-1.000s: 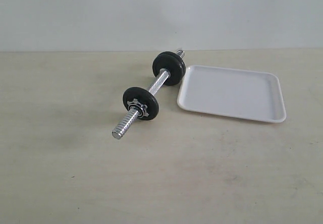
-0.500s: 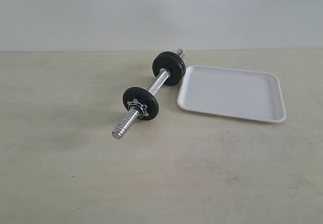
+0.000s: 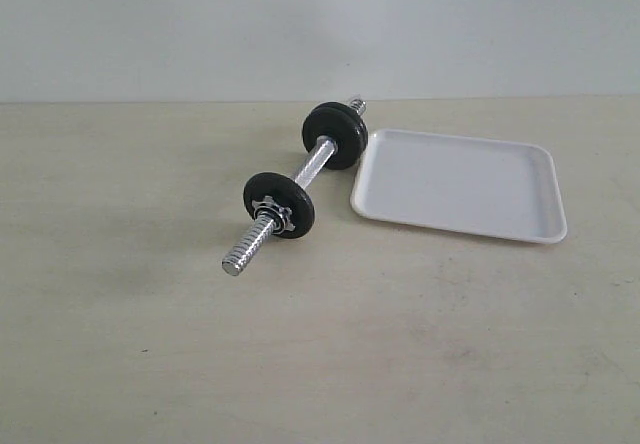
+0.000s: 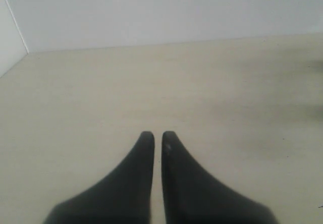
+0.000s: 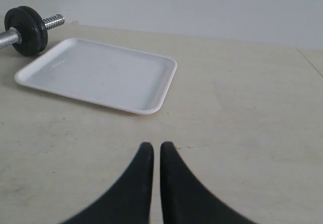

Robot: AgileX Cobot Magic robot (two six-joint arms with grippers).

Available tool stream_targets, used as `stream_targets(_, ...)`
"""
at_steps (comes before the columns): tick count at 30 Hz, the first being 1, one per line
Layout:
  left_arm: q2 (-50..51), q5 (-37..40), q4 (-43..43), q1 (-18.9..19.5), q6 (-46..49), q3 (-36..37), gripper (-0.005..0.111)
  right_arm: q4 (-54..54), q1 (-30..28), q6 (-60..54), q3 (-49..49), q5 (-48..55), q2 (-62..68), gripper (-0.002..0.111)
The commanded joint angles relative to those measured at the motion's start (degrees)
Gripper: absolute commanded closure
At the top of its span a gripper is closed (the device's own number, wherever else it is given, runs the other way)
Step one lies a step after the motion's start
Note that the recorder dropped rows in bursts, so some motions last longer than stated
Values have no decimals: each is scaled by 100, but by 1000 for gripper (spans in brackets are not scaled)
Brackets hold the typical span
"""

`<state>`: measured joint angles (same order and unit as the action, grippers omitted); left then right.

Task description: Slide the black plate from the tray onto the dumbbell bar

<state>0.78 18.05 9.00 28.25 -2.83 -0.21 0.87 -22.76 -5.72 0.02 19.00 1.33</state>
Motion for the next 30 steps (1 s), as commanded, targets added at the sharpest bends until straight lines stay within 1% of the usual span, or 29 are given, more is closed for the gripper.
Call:
stream_targets(1, -38, -42, 5, -27, 9, 21, 103, 4, 1, -17, -2, -33, -16, 107)
stream_targets(5, -38, -41, -16, -27, 9, 21, 103, 4, 1, -17, -2, -33, -16, 107)
stream_targets(8, -38, -66, -900, -15, 9, 21, 103, 4, 1, -17, -2, -33, -16, 107)
stream_targets(30, -38, -137, -806, -15, 9, 21, 103, 4, 1, -19, -2, -33, -41, 107)
